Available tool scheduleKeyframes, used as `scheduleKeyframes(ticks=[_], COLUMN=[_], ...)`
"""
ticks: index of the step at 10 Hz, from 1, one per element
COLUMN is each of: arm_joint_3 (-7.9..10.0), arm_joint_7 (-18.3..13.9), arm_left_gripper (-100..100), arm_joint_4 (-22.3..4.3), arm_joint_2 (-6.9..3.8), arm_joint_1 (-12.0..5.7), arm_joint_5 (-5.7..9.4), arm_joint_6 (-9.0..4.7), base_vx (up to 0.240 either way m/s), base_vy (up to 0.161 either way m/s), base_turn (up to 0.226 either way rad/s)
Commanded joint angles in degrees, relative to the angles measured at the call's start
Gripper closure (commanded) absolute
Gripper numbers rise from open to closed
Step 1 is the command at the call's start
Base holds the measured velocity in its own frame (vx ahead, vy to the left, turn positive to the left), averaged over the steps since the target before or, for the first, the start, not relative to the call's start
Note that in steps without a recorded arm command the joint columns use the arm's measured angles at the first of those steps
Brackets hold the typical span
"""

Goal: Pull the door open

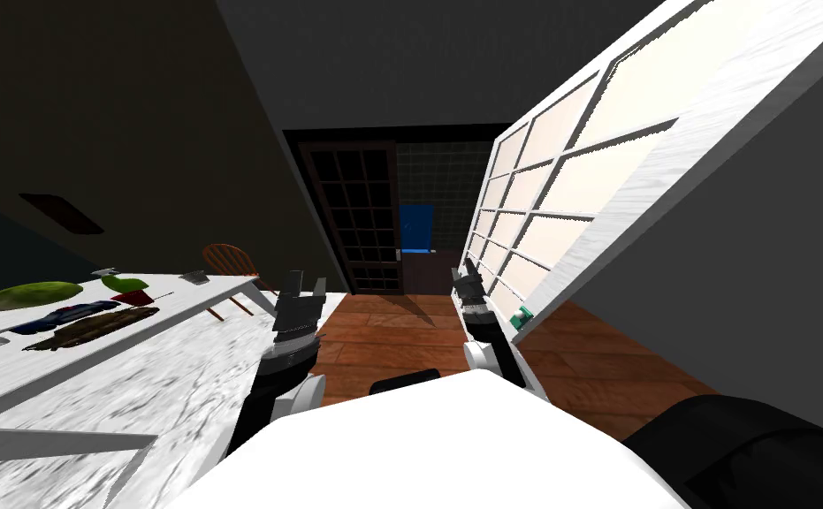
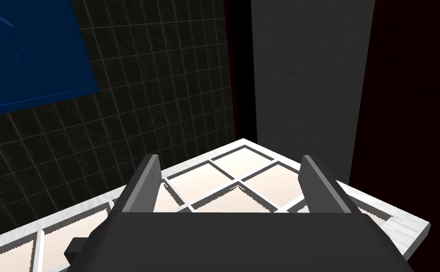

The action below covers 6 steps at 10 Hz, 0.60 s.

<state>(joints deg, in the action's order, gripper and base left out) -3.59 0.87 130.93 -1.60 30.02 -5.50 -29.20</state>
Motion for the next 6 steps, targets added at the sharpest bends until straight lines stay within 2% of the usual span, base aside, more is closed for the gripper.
scheduleKeyframes(ticks=[1, 6], arm_joint_3=[0.63, 2.07], arm_joint_7=[1.92, 6.31], arm_left_gripper=[-100, -100], arm_joint_4=[-2.1, -6.92], arm_joint_2=[-0.47, -1.34], arm_joint_1=[-0.53, -1.76], arm_joint_5=[-0.35, -1.15], arm_joint_6=[-0.5, -1.66], base_vx=[0.098, 0.133], base_vy=[-0.023, -0.023], base_turn=[-0.078, -0.045])
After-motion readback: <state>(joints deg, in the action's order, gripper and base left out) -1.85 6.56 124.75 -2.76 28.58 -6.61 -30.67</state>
